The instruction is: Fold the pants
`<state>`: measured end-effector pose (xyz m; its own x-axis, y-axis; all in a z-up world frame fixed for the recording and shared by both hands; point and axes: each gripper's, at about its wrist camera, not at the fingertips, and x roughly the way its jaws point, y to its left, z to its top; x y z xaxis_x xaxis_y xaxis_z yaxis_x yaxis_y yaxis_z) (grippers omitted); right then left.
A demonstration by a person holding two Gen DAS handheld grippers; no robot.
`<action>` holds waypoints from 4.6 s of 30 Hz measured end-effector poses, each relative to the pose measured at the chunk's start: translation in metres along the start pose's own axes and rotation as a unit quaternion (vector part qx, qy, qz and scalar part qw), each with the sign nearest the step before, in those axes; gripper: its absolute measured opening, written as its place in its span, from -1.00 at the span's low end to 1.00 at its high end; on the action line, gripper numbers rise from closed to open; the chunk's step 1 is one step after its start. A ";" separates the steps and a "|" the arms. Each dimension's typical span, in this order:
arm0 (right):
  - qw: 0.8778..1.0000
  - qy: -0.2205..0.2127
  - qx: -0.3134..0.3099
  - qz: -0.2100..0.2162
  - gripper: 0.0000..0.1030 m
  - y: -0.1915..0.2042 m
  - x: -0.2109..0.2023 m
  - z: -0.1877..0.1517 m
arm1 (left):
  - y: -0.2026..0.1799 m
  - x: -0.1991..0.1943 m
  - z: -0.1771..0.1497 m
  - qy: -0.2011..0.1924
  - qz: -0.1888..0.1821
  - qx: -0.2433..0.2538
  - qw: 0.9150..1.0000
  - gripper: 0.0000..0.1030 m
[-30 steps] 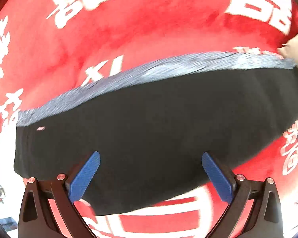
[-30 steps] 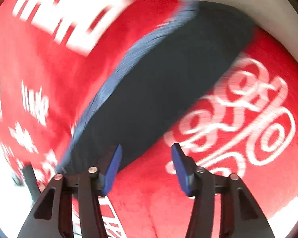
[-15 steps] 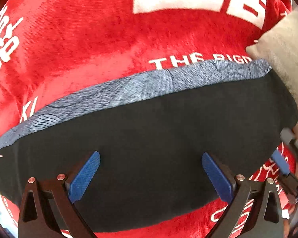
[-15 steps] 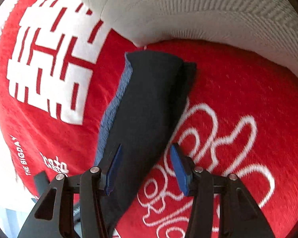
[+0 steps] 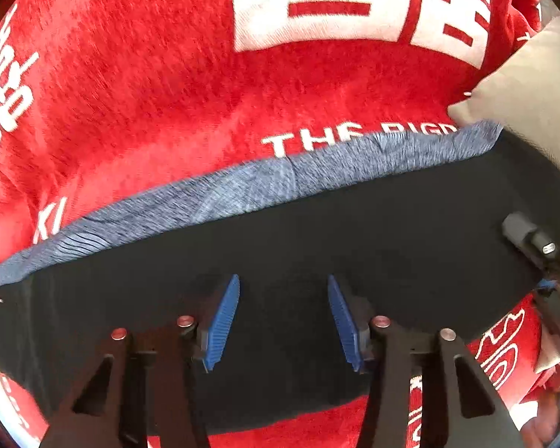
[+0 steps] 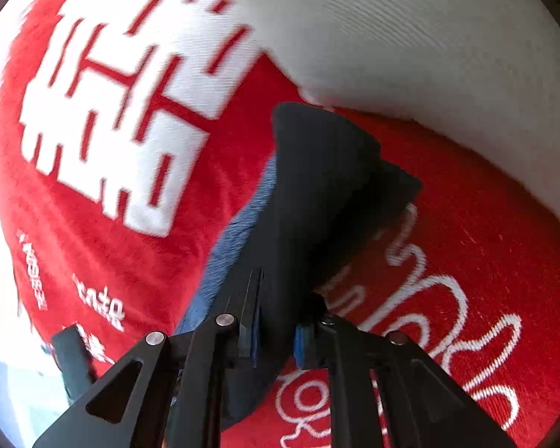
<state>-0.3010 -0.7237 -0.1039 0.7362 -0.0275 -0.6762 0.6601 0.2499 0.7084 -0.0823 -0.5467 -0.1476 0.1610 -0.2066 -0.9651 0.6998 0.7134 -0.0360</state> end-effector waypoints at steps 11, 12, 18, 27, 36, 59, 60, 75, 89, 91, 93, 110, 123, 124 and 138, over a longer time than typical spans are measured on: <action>0.987 0.013 -0.158 -0.013 -0.73 0.086 -0.006 -0.017 | 0.009 -0.003 -0.030 -0.061 -0.026 0.008 0.998 0.01; 0.984 0.018 -0.178 -0.017 -0.73 0.098 -0.005 -0.022 | 0.010 -0.004 -0.031 -0.059 -0.032 0.010 0.998 0.01; 0.963 0.024 -0.265 -0.045 -0.73 0.152 -0.002 -0.049 | 0.079 -0.038 -0.028 -0.037 -0.079 -0.036 0.995 0.01; 0.912 0.055 -0.391 -0.109 -0.73 0.227 0.054 -0.136 | 0.219 -0.075 -0.056 -0.046 0.010 -0.063 0.997 0.01; 0.831 0.124 -0.501 -0.208 -0.66 0.230 0.145 -0.258 | 0.301 -0.058 -0.101 -0.004 0.045 -0.125 0.991 0.03; 0.898 0.158 -0.359 -0.200 0.29 0.187 0.079 -0.208 | 0.237 -0.066 -0.054 0.025 -0.157 -0.053 0.986 0.60; 0.901 0.160 -0.351 -0.198 0.21 0.182 0.080 -0.205 | 0.235 -0.062 -0.053 0.029 -0.157 -0.051 0.986 0.50; 0.917 0.164 -0.306 -0.195 -0.32 0.162 0.058 -0.189 | 0.224 -0.065 -0.090 0.077 -0.147 -0.014 0.986 -0.89; 0.937 0.167 -0.267 -0.153 -0.25 0.163 0.069 -0.145 | 0.227 -0.101 -0.087 0.006 -0.065 -0.049 0.997 0.38; 0.943 0.158 -0.252 -0.149 -0.01 0.163 0.075 -0.128 | 0.226 -0.109 -0.077 -0.005 -0.064 -0.047 0.997 0.38; 0.948 0.146 -0.243 -0.145 0.01 0.162 0.083 -0.110 | 0.220 -0.114 -0.065 -0.019 -0.065 -0.044 0.997 0.38; 0.967 0.240 -0.069 -0.046 -0.50 0.097 0.162 -0.042 | 0.185 -0.033 -0.036 0.023 -0.010 -0.006 1.000 0.38; 0.928 0.195 -0.286 -0.139 -0.20 0.182 0.106 -0.114 | 0.220 -0.064 -0.066 0.043 0.005 -0.088 0.995 0.39; 0.924 0.199 -0.297 -0.136 -0.20 0.189 0.104 -0.126 | 0.222 -0.067 -0.068 0.043 0.010 -0.093 0.995 0.39; 0.866 0.274 -0.390 -0.153 -0.20 0.232 0.166 -0.243 | 0.280 -0.088 -0.112 0.075 0.063 -0.159 0.982 0.39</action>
<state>-0.0621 -0.4351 -0.1003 0.2229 0.2018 -0.9537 0.3529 0.8953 0.2719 0.0216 -0.2544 -0.1015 0.1119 -0.0191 -0.9935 0.4245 0.9049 0.0304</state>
